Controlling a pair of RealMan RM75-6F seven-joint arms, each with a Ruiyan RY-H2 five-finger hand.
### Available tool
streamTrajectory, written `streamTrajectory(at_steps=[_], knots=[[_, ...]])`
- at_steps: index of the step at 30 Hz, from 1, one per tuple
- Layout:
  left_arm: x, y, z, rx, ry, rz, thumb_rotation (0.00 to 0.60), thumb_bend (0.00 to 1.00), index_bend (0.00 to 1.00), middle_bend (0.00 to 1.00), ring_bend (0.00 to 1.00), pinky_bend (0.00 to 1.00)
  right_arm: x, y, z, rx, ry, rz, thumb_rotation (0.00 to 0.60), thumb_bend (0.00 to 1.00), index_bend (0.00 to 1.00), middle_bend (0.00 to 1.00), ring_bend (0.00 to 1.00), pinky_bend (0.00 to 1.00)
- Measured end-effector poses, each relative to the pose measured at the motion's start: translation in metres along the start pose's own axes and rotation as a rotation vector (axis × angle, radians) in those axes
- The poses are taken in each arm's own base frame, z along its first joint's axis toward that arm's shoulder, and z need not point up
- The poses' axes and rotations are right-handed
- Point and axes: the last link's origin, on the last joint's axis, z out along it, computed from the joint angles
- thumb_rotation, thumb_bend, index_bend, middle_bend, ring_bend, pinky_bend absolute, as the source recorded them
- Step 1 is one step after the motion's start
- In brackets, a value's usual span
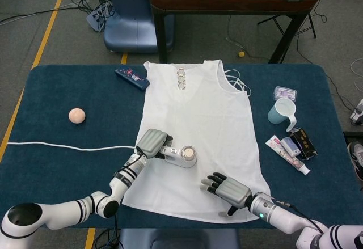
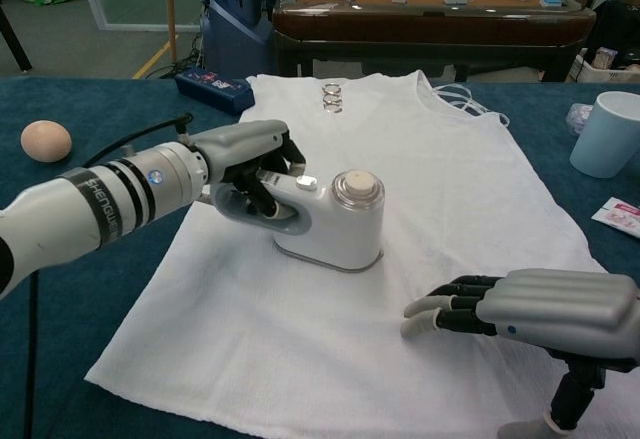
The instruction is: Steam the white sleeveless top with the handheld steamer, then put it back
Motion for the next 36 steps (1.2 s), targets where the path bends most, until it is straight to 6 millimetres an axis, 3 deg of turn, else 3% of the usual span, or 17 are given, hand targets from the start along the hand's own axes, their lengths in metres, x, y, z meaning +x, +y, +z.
streamTrajectory(at_steps=[19,36], knots=[[0.027,-0.048,0.003,0.109,0.072,0.028,0.6,0.25,0.94,0.9,0.73,0.79,-0.001,-0.002,0.0,0.001,-0.007,-0.008,0.506,0.27,0.0,0.06,0.0,0.0],[0.049,-0.084,-0.019,0.165,0.113,0.016,0.6,0.25,0.94,0.89,0.73,0.79,-0.002,-0.005,-0.004,0.005,-0.001,-0.012,0.506,0.27,0.0,0.06,0.0,0.0]])
